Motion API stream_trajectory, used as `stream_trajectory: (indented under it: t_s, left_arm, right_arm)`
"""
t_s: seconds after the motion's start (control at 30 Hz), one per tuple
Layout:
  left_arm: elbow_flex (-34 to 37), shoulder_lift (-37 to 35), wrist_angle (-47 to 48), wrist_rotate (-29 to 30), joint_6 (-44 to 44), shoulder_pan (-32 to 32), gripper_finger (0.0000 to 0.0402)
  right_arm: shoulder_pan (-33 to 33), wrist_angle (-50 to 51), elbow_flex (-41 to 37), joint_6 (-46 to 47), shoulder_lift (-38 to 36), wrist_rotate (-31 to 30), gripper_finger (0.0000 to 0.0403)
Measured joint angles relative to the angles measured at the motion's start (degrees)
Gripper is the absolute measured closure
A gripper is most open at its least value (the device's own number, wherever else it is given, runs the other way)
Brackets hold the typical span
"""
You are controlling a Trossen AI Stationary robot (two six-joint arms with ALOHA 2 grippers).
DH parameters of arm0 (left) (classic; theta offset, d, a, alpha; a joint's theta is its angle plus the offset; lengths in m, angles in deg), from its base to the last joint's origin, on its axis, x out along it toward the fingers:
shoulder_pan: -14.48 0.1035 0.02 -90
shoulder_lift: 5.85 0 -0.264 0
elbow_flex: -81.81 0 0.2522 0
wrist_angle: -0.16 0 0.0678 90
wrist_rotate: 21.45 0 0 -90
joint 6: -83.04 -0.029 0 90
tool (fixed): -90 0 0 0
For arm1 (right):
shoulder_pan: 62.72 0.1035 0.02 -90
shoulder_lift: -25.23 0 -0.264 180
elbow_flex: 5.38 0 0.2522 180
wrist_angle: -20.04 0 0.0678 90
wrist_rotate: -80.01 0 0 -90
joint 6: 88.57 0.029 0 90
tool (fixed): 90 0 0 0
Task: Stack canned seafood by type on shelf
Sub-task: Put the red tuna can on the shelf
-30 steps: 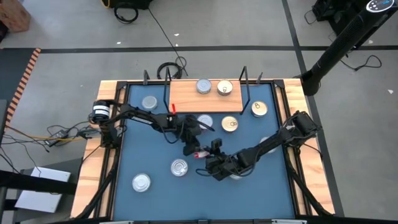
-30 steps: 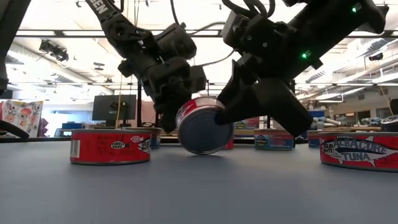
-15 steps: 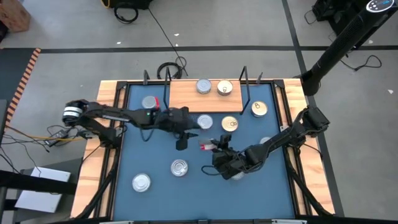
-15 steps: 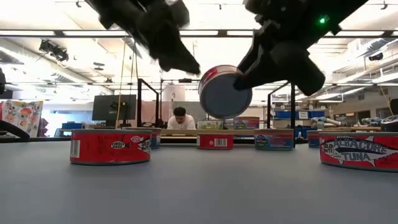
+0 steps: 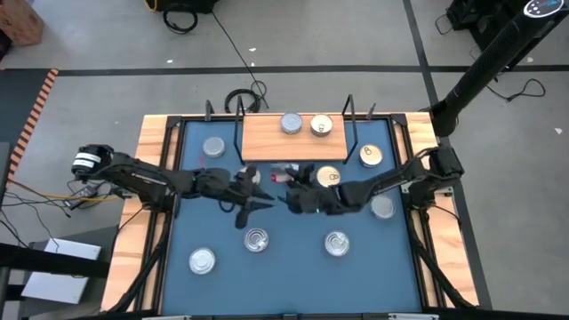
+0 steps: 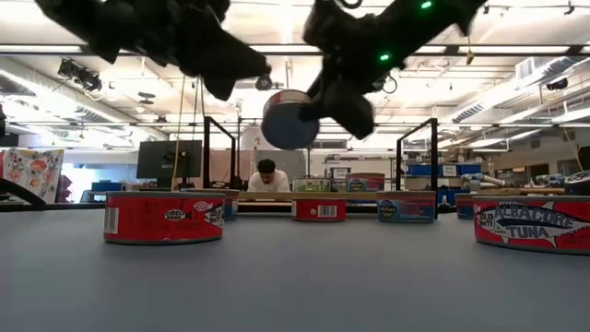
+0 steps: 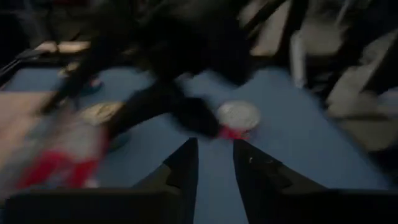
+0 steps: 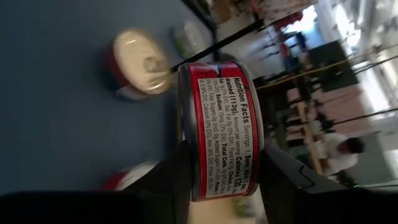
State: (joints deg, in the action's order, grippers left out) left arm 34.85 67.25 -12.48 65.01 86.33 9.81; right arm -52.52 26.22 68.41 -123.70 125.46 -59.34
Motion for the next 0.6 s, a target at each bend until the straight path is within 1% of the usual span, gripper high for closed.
stream_trajectory:
  t_s: [0.1, 0.2, 0.33, 0.47, 0.6]
  left_arm:
    - [1.62, -1.27, -0.42, -0.65, 0.93, -0.77, 0.0314]
    - [1.74, -2.0, 0.03, -0.63, 0.5, -1.76, 0.0323]
    - [1.72, -2.39, 0.08, -0.65, -0.25, -2.58, 0.0332]
    - [1.72, -2.34, -0.01, -0.58, -0.05, -2.58, 0.0338]
    - [1.74, -2.33, 0.08, -0.6, 0.04, -2.6, 0.0345]
  right_arm:
    - [-3.48, -4.5, 0.0, -4.76, 0.0, 4.03, 0.0259]
    - [-6.64, -7.27, 0.02, -8.1, 0.02, 5.6, 0.0259]
    - [-10.11, -7.85, 0.04, -9.72, 0.02, 10.21, 0.0259]
    - [-12.87, -10.0, 0.04, -11.93, 1.04, 12.27, 0.0259]
    - [-14.6, -11.57, 1.35, -13.08, 5.19, 13.46, 0.0259]
